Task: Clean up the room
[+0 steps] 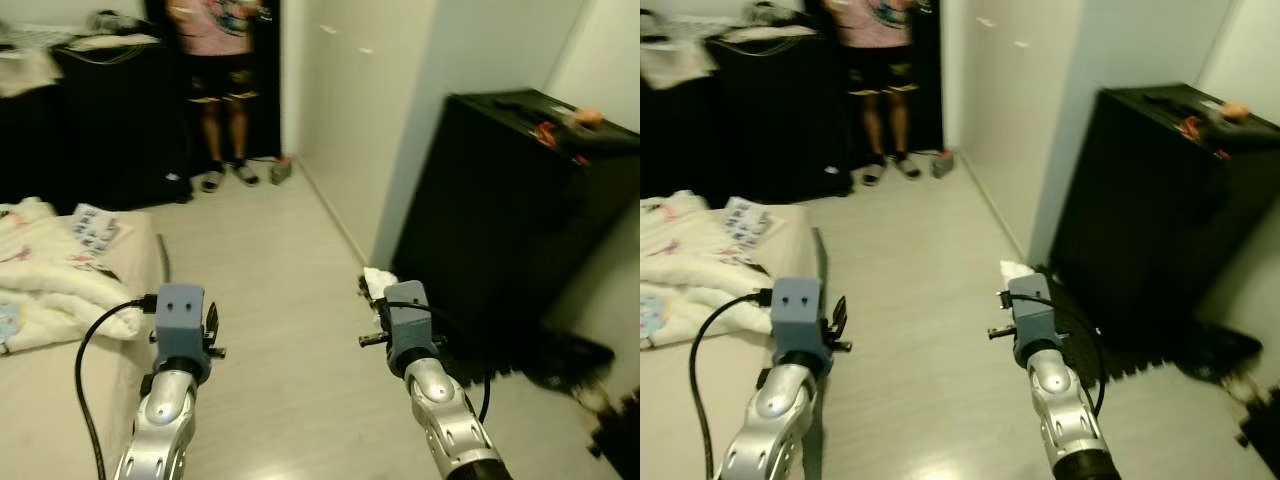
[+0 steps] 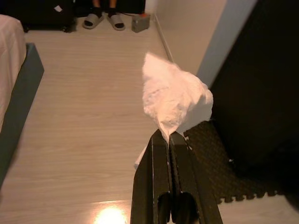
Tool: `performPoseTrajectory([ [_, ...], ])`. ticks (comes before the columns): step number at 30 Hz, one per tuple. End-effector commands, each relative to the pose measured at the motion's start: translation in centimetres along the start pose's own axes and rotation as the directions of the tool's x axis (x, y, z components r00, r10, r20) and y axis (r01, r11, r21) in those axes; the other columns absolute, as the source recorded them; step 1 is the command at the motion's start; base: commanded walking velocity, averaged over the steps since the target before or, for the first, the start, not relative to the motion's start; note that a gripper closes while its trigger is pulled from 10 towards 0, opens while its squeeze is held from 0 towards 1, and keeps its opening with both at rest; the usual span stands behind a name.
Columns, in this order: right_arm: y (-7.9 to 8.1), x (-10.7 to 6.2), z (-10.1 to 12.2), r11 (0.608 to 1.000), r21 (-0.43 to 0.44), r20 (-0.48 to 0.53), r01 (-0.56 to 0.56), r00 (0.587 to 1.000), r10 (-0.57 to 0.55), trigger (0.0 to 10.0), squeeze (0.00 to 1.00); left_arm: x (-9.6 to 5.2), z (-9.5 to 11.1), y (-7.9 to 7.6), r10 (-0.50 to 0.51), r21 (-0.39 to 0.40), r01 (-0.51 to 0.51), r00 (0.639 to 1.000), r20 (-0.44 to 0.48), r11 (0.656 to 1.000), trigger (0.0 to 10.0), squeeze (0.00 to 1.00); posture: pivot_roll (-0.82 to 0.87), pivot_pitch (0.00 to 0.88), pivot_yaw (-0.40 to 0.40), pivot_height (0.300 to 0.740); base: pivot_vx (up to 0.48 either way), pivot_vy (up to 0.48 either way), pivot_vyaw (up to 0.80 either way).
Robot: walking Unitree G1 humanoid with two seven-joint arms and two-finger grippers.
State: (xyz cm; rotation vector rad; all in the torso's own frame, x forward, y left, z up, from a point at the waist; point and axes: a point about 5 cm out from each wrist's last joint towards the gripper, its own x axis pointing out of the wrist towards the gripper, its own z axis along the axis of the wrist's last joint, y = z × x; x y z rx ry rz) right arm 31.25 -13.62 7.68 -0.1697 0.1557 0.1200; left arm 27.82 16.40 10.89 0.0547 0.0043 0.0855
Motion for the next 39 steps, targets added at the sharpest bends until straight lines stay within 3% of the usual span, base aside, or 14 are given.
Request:
performPoseTrajectory([
  [1,-0.02,-0.01,-0.33,1.000,-0.008,-0.015,0.003,1.000,-0.003,10.0,0.00,-0.01,-0.22,0.08,0.004,0.003,-0.004,1.000,-0.012,1.000,10.0,0.00,-0.02,0.066,0.000,0.740,0.000,0.000,-0.80],
  [10,0.28,0.05,-0.37,1.000,-0.007,-0.016,-0.005,1.000,0.005,10.0,0.00,-0.11,-0.32,-0.16,-0.001,-0.001,0.001,1.000,-0.016,1.000,10.0,0.00,-0.01,0.063,0.000,0.740,0.000,0.000,-0.80],
  [18,0.20,0.06,-0.43,1.000,-0.010,-0.021,0.001,1.000,-0.001,10.0,0.00,-0.03,-0.20,-0.36,-0.011,-0.101,0.007,0.999,-0.039,0.995,10.0,0.00,-0.02,0.065,0.002,0.740,0.000,0.000,-0.80],
  [21,0.20,0.08,-0.41,1.000,-0.010,-0.021,0.001,1.000,-0.001,10.0,0.00,0.01,-0.18,-0.24,-0.002,-0.101,-0.002,0.999,-0.040,0.995,10.0,0.00,-0.02,0.065,0.002,0.740,0.000,0.000,-0.80],
  [26,0.25,0.09,-0.45,1.000,-0.011,-0.023,0.001,1.000,-0.002,10.0,0.00,0.09,-0.48,-0.16,0.001,-0.022,-0.002,0.999,-0.042,1.000,10.0,0.00,-0.02,0.064,0.003,0.740,0.000,0.000,-0.80],
  [39,-0.02,0.12,-0.49,1.000,-0.019,-0.028,0.013,1.000,-0.014,10.0,0.00,0.14,-0.30,-0.07,0.008,0.001,-0.007,1.000,-0.026,1.000,10.0,0.00,-0.02,0.068,0.004,0.740,0.000,0.000,-0.80],
])
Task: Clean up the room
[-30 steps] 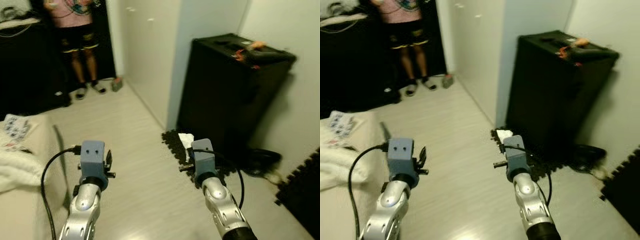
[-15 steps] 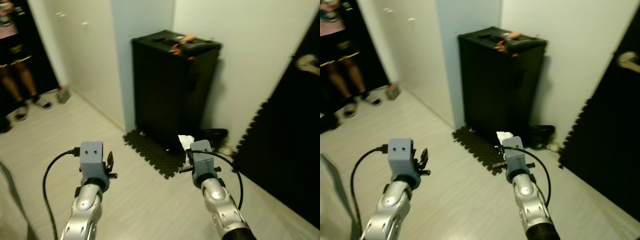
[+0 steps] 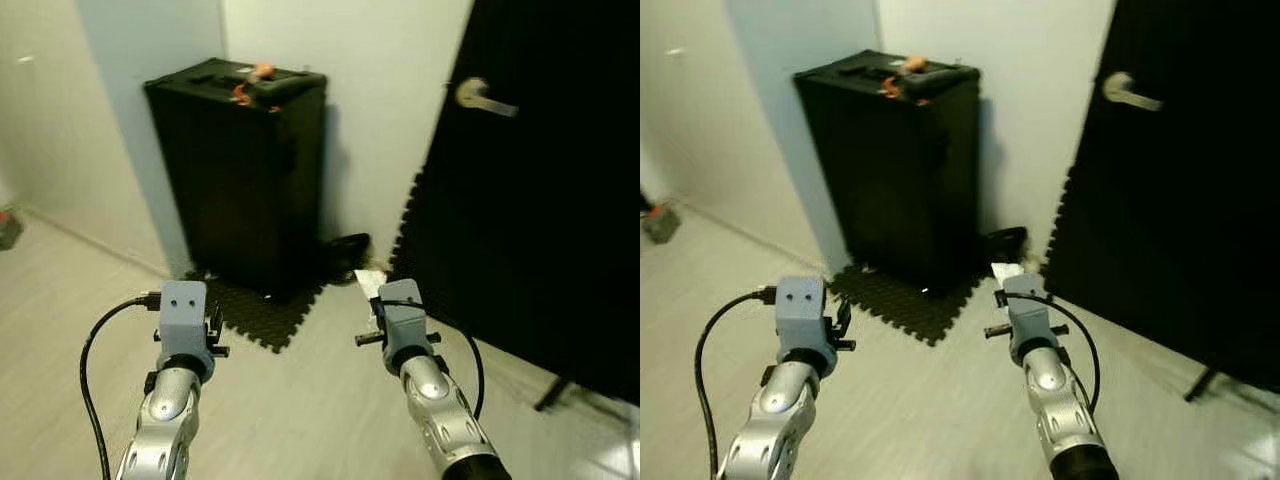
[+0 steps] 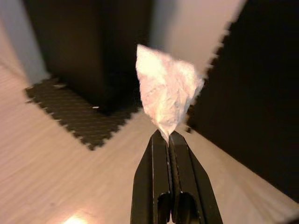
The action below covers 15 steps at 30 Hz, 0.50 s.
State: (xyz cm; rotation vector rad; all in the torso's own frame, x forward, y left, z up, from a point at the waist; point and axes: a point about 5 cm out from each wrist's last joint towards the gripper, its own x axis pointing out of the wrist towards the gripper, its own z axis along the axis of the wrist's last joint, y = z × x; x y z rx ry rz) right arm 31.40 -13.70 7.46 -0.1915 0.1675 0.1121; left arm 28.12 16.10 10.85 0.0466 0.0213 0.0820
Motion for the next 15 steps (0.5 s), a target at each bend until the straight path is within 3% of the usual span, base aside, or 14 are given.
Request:
performPoseTrajectory([
  [1,0.0,-0.1,-0.4,1.000,-0.001,-0.018,0.008,1.000,-0.008,10.0,0.00,-0.1,-0.2,0.3,0.022,0.024,-0.022,1.000,0.000,0.999,10.0,0.00,-0.02,0.067,0.004,0.740,0.000,0.000,-0.80],
  [8,-0.9,-0.1,-0.7,0.996,-0.028,-0.031,0.083,0.996,-0.084,10.0,0.00,-0.1,-0.4,0.2,0.033,0.044,-0.033,0.999,0.009,0.998,10.0,0.00,-0.02,0.068,0.004,0.740,0.000,0.000,-0.80],
  [10,-2.3,-0.2,-1.1,0.984,-0.018,-0.051,0.175,0.983,-0.176,10.0,0.00,-0.2,-0.5,0.6,0.033,0.046,-0.033,0.999,0.008,0.998,10.0,0.00,-0.02,0.069,0.007,0.740,0.000,0.000,-0.80],
  [15,-3.7,-0.4,-2.1,0.971,0.017,-0.107,0.238,0.966,-0.235,10.0,0.00,-0.3,-0.6,1.1,0.045,0.046,-0.046,0.999,0.006,0.998,10.0,0.00,-0.02,0.071,0.005,0.740,0.000,0.000,-0.80],
])
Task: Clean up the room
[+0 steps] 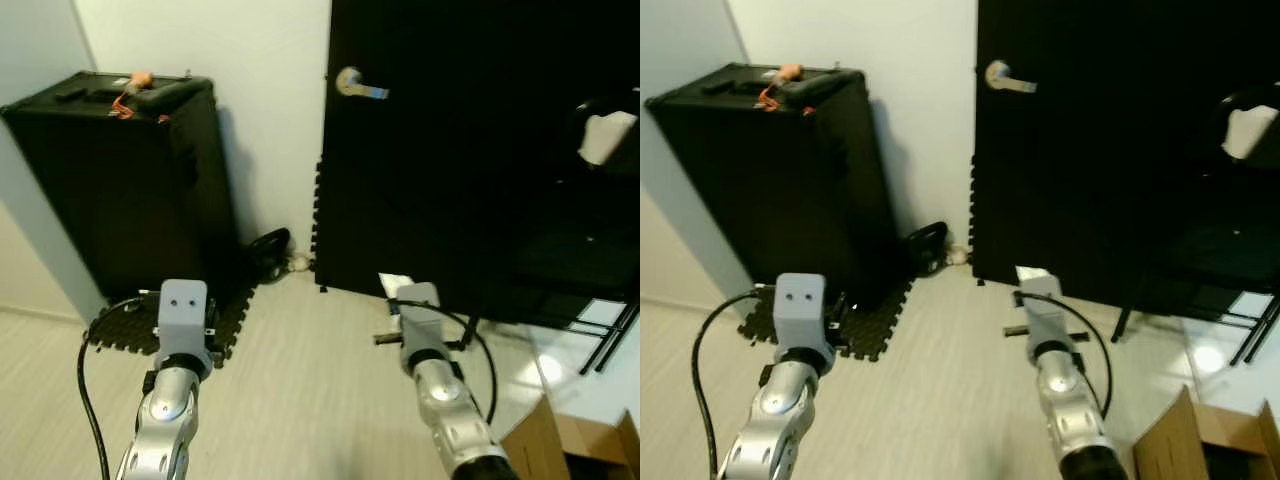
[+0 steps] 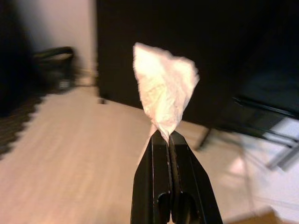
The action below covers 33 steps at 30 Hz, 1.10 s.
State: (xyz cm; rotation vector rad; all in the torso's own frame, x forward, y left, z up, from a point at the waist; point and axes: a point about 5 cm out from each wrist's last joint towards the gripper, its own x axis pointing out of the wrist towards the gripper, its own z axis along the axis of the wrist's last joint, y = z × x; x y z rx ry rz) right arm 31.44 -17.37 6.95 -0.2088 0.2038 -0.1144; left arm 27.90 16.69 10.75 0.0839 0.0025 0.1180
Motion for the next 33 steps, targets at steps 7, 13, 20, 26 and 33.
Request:
performPoseTrajectory([
  [7,-0.3,0.0,-1.2,0.999,0.037,-0.069,0.024,0.997,-0.021,10.0,0.00,0.0,-0.6,0.5,0.007,0.007,-0.007,1.000,-0.018,1.000,10.0,0.00,-0.02,0.069,0.008,0.740,0.000,0.000,-0.80],
  [13,0.3,0.0,-1.1,0.999,0.048,-0.070,0.011,0.997,-0.008,10.0,0.00,0.0,-0.7,0.3,-0.006,0.001,0.006,1.000,-0.023,1.000,10.0,0.00,-0.02,0.068,0.008,0.740,0.000,0.000,-0.80],
  [20,1.4,0.0,-0.8,0.998,0.042,-0.060,-0.041,0.997,0.043,10.0,0.00,-0.1,-0.7,-0.1,-0.027,-0.017,0.026,0.999,-0.031,1.000,10.0,0.00,-0.02,0.066,0.007,0.740,0.000,0.000,-0.80],
  [26,1.5,0.0,-0.8,0.998,0.036,-0.059,-0.048,0.997,0.050,10.0,0.00,-0.1,-0.8,-0.5,-0.051,-0.029,0.050,0.998,-0.036,0.998,10.0,0.00,-0.02,0.062,0.006,0.740,0.000,0.000,-0.80],
  [33,1.8,0.1,-0.6,0.998,0.029,-0.057,-0.063,0.996,0.064,10.0,0.00,-0.1,-0.7,-0.6,-0.049,-0.045,0.047,0.998,-0.043,0.998,10.0,0.00,-0.02,0.058,0.005,0.740,0.000,0.000,-0.80],
])
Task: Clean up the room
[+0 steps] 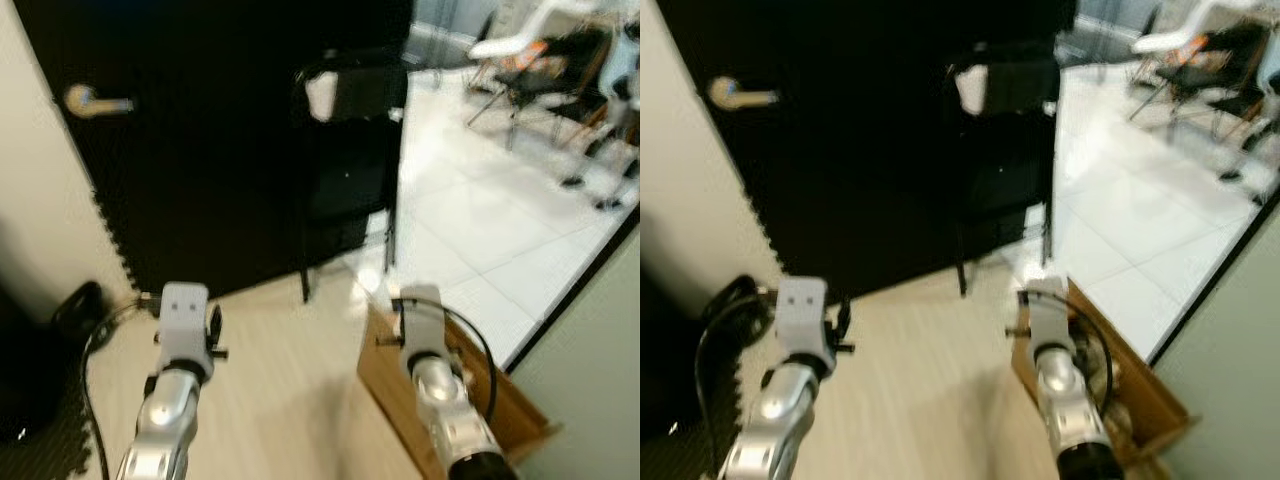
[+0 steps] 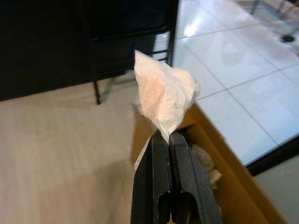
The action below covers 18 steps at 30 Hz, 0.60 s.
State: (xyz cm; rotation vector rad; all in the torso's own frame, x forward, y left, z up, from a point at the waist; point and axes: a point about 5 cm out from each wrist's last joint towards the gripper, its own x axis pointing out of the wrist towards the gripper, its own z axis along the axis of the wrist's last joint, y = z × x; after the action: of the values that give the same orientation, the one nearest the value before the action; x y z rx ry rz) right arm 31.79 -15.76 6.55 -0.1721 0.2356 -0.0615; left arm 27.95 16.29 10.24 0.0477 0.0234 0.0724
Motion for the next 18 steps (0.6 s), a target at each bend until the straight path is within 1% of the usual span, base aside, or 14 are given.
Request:
performPoseTrajectory([
  [1,0.09,-0.10,-0.57,1.000,-0.001,-0.030,-0.004,1.000,0.004,10.0,0.00,-0.04,-0.24,-0.17,-0.002,-0.010,0.001,1.000,-0.023,1.000,10.0,0.00,-0.02,0.058,0.005,0.740,0.000,0.000,-0.80],
  [12,0.60,-0.09,-0.72,0.999,-0.033,-0.042,-0.038,0.998,0.037,10.0,0.00,-0.08,-0.37,-0.09,0.000,-0.009,-0.001,1.000,-0.029,1.000,10.0,0.00,-0.02,0.056,0.000,0.740,0.000,0.000,-0.80],
  [18,0.94,-0.17,-0.88,0.996,-0.051,-0.053,-0.066,0.997,0.063,10.0,0.00,-0.09,-0.27,-0.11,0.000,-0.024,-0.001,1.000,-0.022,1.000,10.0,0.00,-0.02,0.062,-0.003,0.740,0.000,0.000,-0.80],
])
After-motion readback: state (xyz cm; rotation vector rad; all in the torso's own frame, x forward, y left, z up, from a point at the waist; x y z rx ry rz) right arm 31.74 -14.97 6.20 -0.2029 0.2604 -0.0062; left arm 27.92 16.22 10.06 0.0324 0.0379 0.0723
